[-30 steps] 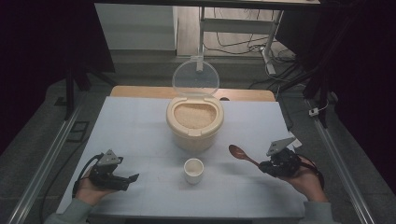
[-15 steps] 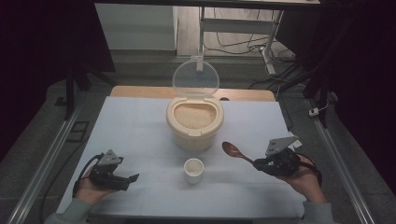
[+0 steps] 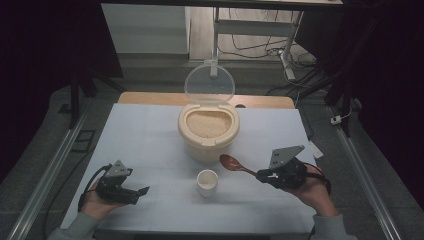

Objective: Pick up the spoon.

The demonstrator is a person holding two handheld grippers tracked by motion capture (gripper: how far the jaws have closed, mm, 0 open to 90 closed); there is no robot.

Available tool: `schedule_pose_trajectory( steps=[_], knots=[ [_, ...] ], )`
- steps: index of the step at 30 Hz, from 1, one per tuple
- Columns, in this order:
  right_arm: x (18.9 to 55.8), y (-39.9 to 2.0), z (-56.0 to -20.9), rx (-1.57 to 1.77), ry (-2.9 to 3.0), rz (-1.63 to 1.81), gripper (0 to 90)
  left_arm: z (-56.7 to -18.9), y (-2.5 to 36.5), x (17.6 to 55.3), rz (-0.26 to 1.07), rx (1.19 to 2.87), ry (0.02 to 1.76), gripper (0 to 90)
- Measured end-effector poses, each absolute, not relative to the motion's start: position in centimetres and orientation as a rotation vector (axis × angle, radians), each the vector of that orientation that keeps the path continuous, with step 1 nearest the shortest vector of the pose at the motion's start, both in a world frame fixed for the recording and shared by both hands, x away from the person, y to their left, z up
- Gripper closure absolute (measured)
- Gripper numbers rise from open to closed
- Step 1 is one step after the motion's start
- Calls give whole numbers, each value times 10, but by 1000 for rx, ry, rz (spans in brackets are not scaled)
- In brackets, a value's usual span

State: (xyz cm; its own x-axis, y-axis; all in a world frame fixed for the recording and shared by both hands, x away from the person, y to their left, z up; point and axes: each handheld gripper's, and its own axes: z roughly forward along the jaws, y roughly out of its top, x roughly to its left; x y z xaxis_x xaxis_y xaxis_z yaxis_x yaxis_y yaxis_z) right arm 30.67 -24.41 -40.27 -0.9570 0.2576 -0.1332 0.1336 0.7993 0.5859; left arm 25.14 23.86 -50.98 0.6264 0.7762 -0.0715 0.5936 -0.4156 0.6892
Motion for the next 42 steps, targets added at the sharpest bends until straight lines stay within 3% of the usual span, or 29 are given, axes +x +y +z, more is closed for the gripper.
schedule_pose_trajectory(
  steps=[11,22,36,42],
  knots=[
    [308,-201,-391,161,2815,887,787,-509,238,252,331,2146,1068,91],
    [309,-157,-404,32,2871,820,786,-509,237,252,327,2149,1065,91],
    [306,-152,-405,17,2860,800,787,-506,237,250,334,2147,1055,91],
    [306,-152,-406,15,2856,784,787,-487,229,248,352,2145,986,92]
  ],
)
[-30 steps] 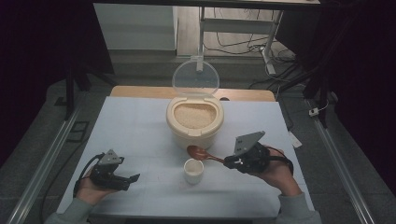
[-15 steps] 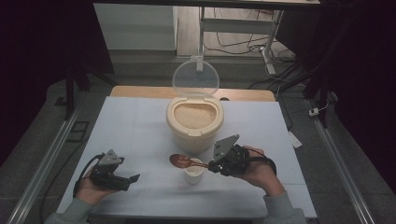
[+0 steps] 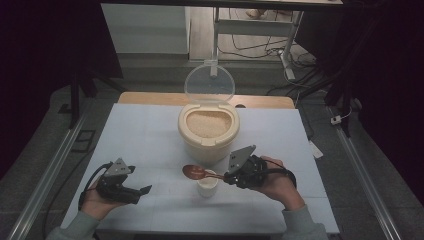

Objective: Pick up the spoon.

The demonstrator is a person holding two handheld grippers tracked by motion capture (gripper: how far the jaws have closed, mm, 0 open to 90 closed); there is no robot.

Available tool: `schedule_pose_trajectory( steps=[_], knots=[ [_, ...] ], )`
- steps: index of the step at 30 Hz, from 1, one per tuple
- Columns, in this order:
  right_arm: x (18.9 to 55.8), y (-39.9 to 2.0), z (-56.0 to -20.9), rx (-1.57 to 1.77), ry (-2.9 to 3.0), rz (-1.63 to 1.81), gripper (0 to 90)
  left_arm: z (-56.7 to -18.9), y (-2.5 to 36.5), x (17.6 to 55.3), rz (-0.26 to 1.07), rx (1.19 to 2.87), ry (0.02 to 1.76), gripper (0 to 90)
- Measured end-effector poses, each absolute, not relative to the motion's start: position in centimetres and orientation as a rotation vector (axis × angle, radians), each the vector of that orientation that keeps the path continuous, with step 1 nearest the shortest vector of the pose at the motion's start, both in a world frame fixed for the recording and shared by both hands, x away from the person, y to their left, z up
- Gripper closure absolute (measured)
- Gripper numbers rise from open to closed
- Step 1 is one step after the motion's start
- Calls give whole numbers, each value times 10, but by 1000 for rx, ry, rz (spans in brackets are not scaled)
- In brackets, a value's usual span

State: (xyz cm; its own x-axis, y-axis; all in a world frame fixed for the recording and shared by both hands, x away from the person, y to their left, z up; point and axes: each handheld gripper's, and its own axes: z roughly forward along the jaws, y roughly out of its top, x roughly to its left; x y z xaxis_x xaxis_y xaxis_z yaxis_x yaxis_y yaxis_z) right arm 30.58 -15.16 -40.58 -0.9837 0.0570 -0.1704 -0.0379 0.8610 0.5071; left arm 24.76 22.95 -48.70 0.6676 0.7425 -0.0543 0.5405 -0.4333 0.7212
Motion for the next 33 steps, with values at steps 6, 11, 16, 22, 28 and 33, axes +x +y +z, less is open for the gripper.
schedule_pose_trajectory(
  steps=[6,11,16,22,28,33],
  knots=[
    [305,-149,-406,5,2853,772,787,-453,208,244,370,2136,854,95],
    [305,-147,-406,2,2847,783,787,-435,189,244,359,2135,770,96],
    [304,-146,-406,-8,2850,780,787,-424,167,249,345,2158,696,103],
    [304,-144,-408,-14,2847,776,787,-413,139,251,333,2205,593,119],
    [303,-140,-408,-23,2844,775,786,-405,121,259,321,2228,552,136],
    [302,-138,-407,-30,2839,780,787,-402,107,270,297,2256,531,148]
  ],
)
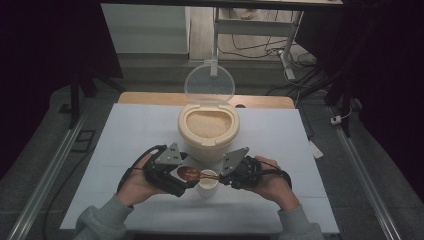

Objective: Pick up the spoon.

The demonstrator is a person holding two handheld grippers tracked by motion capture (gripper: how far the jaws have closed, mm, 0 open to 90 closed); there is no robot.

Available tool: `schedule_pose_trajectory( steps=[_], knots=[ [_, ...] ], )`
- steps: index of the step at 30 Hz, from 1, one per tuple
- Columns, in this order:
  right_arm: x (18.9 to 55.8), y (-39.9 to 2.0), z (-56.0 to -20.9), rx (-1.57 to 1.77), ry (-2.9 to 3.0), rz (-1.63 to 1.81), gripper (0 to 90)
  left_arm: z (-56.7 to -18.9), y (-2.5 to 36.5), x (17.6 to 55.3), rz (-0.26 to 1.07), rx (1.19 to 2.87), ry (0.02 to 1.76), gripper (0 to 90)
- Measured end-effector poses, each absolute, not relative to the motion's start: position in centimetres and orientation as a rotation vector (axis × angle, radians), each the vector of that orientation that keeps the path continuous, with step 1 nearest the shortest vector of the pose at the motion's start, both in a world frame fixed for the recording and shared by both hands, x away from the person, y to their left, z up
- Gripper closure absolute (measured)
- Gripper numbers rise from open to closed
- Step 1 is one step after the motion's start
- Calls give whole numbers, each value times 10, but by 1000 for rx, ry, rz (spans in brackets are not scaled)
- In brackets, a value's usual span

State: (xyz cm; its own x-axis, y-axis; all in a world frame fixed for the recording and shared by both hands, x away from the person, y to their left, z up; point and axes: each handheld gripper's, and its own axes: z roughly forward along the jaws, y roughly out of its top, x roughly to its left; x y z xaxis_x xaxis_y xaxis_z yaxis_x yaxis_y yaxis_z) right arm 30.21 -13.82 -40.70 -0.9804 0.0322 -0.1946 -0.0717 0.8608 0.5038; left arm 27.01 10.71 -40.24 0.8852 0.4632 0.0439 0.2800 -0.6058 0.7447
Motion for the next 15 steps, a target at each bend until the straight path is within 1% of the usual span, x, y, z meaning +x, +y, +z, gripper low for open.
schedule_pose_trajectory(
  steps=[5,8,10,11,12,13,14,15],
  knots=[
    [301,-138,-407,-33,2832,782,787,-403,96,278,287,2286,508,168],
    [301,-137,-407,-42,2829,782,787,-403,92,280,276,2310,482,194],
    [301,-137,-407,-40,2830,779,787,-403,89,282,272,2323,469,216],
    [299,-135,-408,-42,2833,781,786,-402,88,282,267,2329,461,242],
    [299,-135,-408,-42,2833,781,786,-402,87,283,261,2335,454,242],
    [299,-134,-408,-52,2827,777,786,-402,85,283,254,2343,446,267],
    [299,-134,-408,-52,2827,777,786,-402,83,284,247,2355,439,267],
    [298,-133,-407,-61,2825,771,786,-404,78,286,225,2384,416,301]
  ],
)
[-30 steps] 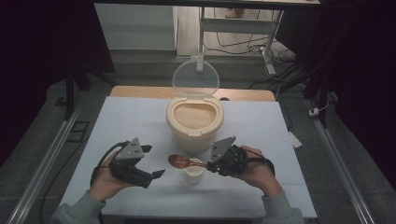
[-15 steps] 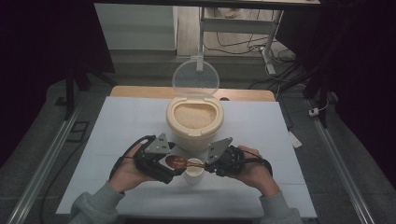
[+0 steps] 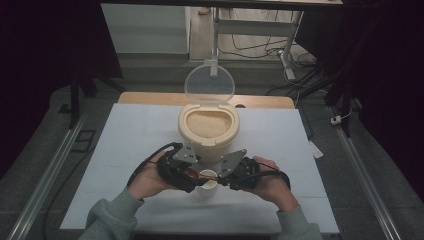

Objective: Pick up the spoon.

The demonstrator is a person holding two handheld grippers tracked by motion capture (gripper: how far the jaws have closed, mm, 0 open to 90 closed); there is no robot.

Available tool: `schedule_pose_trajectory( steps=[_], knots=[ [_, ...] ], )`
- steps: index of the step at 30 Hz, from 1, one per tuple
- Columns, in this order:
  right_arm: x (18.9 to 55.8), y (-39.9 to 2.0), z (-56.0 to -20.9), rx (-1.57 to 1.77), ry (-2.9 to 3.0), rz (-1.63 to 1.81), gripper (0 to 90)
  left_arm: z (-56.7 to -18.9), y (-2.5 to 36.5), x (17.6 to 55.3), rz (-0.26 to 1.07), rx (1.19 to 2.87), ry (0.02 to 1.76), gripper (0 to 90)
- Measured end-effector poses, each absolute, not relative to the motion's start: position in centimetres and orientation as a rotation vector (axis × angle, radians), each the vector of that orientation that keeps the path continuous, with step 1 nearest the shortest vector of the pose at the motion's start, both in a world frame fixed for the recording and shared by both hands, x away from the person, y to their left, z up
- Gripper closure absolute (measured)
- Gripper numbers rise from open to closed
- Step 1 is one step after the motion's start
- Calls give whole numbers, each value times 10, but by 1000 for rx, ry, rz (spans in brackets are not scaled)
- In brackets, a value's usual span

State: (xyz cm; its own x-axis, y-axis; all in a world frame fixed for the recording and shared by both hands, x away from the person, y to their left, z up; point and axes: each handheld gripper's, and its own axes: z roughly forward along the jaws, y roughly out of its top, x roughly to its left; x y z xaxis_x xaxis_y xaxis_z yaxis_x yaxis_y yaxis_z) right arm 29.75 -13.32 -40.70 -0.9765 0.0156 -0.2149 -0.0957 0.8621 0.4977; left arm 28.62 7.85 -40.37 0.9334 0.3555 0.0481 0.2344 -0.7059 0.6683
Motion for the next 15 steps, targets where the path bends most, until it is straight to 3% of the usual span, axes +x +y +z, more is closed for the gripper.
schedule_pose_trajectory(
  steps=[9,10,13,14,15],
  knots=[
    [292,-130,-405,-125,2786,752,786,-415,66,298,102,2472,381,462],
    [289,-130,-405,-138,2765,751,786,-415,65,299,97,2481,371,534],
    [288,-128,-403,-170,2759,723,786,-417,63,299,79,2503,335,594],
    [286,-128,-403,-174,2749,704,786,-419,61,299,67,2514,301,682],
    [285,-127,-403,-186,2747,695,786,-419,61,299,67,2514,301,707]
  ],
)
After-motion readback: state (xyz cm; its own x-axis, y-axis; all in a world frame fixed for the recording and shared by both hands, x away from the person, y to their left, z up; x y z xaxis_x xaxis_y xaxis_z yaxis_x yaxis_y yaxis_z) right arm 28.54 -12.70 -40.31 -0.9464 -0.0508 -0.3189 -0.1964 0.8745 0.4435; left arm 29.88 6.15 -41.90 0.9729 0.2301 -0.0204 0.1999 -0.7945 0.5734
